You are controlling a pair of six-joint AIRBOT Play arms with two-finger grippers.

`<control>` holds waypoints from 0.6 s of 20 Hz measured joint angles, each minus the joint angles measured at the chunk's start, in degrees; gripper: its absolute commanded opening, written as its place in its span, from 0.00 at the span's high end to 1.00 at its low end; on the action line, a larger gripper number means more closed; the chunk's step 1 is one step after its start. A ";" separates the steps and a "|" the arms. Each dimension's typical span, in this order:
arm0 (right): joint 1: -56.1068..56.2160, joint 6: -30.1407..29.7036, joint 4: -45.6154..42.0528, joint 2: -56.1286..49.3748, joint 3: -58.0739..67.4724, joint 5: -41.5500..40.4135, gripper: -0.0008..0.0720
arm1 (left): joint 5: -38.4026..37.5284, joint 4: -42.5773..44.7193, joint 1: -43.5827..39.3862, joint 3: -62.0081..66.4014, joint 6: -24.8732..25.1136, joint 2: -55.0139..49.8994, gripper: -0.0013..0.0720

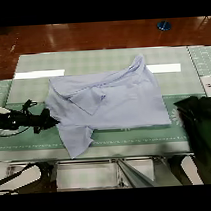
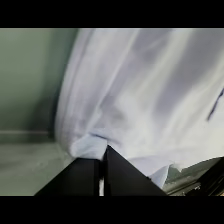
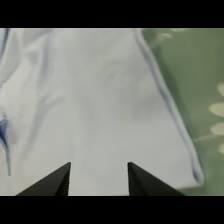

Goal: Fold the shirts.

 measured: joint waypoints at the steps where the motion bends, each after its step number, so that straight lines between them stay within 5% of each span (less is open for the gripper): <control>1: -1.07 1.25 -2.21 0.00 -1.44 0.70 0.42 | 0.52 -0.85 -0.17 -0.02 0.76 -0.13 0.95; 7: -3.26 6.75 -11.15 -0.68 -7.54 0.37 0.43 | 1.77 -3.78 -0.63 -0.02 3.96 -0.28 0.96; 12: -3.52 6.27 -9.49 -6.84 -8.63 -3.69 0.43 | 1.73 -4.50 -0.68 -0.04 4.55 -0.31 0.96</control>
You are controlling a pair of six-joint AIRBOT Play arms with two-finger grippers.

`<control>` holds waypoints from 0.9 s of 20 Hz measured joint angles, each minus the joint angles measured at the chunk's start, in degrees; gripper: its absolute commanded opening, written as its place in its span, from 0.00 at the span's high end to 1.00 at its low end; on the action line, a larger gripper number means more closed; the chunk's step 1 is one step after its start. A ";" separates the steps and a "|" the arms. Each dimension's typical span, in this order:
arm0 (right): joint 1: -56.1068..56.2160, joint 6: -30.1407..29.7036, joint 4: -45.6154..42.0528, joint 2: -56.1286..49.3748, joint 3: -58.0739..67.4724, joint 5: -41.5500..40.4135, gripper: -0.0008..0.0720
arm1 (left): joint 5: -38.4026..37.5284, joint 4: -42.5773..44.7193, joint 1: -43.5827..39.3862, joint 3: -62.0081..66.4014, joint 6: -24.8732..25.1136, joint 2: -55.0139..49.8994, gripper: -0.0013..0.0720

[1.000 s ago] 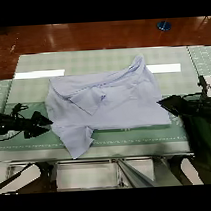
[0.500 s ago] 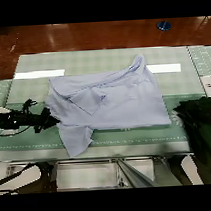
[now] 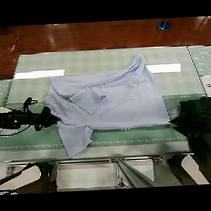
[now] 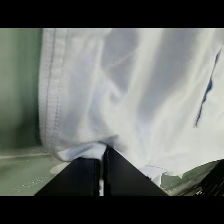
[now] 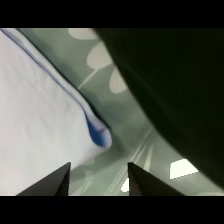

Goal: Fold the shirts.

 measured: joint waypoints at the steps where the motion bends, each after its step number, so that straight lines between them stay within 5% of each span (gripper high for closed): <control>1: -0.02 -1.16 1.97 -1.77 -0.07 -1.25 0.43 | -0.07 -0.09 0.00 0.00 0.00 0.00 0.96; 4: 2.12 -3.80 7.48 -7.26 0.13 -3.85 0.45 | -0.28 -0.20 0.00 -0.02 0.07 0.00 0.96; 6: 5.73 -4.66 9.90 -10.54 1.20 -5.88 0.65 | -0.50 -0.33 0.00 0.00 0.04 0.00 0.96; 7: 8.20 -5.07 10.82 -12.00 2.32 -7.52 0.92 | -0.63 -0.33 0.00 0.15 0.04 0.00 0.96; 8: 10.58 -5.55 11.28 -13.07 3.76 -8.96 0.96 | -0.79 -0.33 0.00 0.50 0.02 0.02 0.96; 13: 22.29 -7.93 14.71 -15.41 21.03 -7.98 0.96 | -2.60 -0.57 0.00 9.97 -2.05 1.88 0.96; 18: 28.81 -3.74 11.08 -15.85 50.80 -2.23 0.96 | -5.29 -3.54 0.00 32.65 -3.61 7.61 0.96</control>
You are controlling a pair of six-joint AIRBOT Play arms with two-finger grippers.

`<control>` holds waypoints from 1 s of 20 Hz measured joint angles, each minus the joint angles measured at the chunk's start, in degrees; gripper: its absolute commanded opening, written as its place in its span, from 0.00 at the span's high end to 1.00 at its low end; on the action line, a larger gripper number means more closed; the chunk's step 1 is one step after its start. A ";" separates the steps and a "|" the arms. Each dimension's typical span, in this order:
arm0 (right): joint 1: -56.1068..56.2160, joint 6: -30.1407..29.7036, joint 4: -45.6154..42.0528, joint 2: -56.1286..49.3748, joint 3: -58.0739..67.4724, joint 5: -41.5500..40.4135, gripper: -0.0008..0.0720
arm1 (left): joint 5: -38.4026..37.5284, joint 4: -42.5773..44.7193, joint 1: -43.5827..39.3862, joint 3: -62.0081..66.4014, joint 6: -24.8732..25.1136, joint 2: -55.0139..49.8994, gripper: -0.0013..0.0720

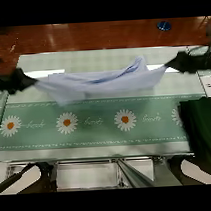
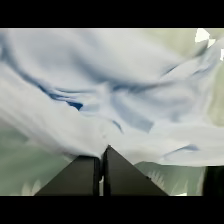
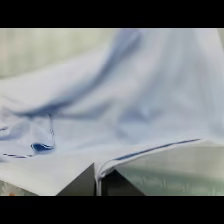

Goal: Fold the shirts.

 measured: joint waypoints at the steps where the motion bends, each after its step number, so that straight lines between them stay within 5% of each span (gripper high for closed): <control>1: 0.66 1.18 -1.36 0.02 6.03 1.42 0.96 | -0.07 -0.59 0.00 5.44 -0.31 1.38 0.96; 5: 1.99 3.78 -6.32 3.26 26.56 7.19 0.96 | -0.90 -1.55 0.31 24.63 -1.05 7.10 0.96; 10: 2.36 5.31 -14.40 15.06 35.98 10.08 0.96 | -1.97 4.98 1.01 37.53 -1.86 17.53 0.96; 16: 2.40 8.68 -25.64 29.14 38.03 12.90 0.96 | -3.52 34.75 -13.49 40.57 -9.35 31.54 0.96; 20: 2.40 12.87 -32.09 33.51 37.86 20.24 0.96 | -10.91 52.78 -23.12 40.33 -13.20 35.82 0.96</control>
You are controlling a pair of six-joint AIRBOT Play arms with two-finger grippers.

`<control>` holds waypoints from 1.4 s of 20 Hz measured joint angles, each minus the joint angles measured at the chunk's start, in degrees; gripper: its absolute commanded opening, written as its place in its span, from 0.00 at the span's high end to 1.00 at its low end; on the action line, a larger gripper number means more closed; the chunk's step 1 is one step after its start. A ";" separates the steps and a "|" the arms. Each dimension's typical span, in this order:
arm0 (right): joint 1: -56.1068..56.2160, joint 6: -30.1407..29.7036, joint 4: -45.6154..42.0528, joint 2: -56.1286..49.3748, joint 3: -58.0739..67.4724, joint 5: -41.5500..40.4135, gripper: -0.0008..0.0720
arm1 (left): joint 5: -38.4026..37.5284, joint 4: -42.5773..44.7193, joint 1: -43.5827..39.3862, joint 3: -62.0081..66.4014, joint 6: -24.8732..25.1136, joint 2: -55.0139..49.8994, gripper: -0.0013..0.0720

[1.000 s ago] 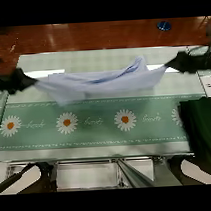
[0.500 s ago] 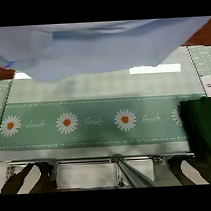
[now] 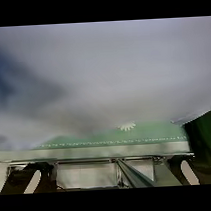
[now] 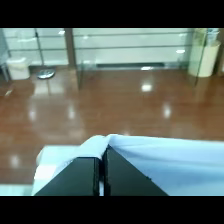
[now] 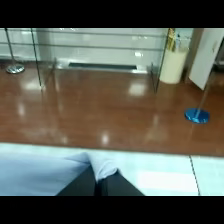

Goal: Fold the shirts.

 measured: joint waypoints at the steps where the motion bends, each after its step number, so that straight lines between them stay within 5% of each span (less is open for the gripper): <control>1: 0.00 1.05 -0.90 0.46 -0.70 1.75 0.96 | -2.10 2.89 -1.38 -0.94 -0.57 0.15 0.96; 7: -0.07 3.39 1.92 1.29 -15.96 2.82 0.96 | -6.86 8.79 -4.31 -13.20 -5.75 -4.11 0.96; 15: -0.07 -0.57 8.52 -16.26 -37.94 -15.74 0.96 | 3.04 6.99 -4.70 -22.84 -8.83 -30.71 0.96; 22: -0.07 -4.98 16.46 -47.56 -30.60 -29.68 0.96 | 19.10 5.05 -4.68 -18.32 -16.74 -57.16 0.96; 28: -0.26 -6.27 19.23 -62.23 -18.80 -24.92 0.96 | 19.23 -0.76 -4.15 -10.69 -15.41 -67.21 0.96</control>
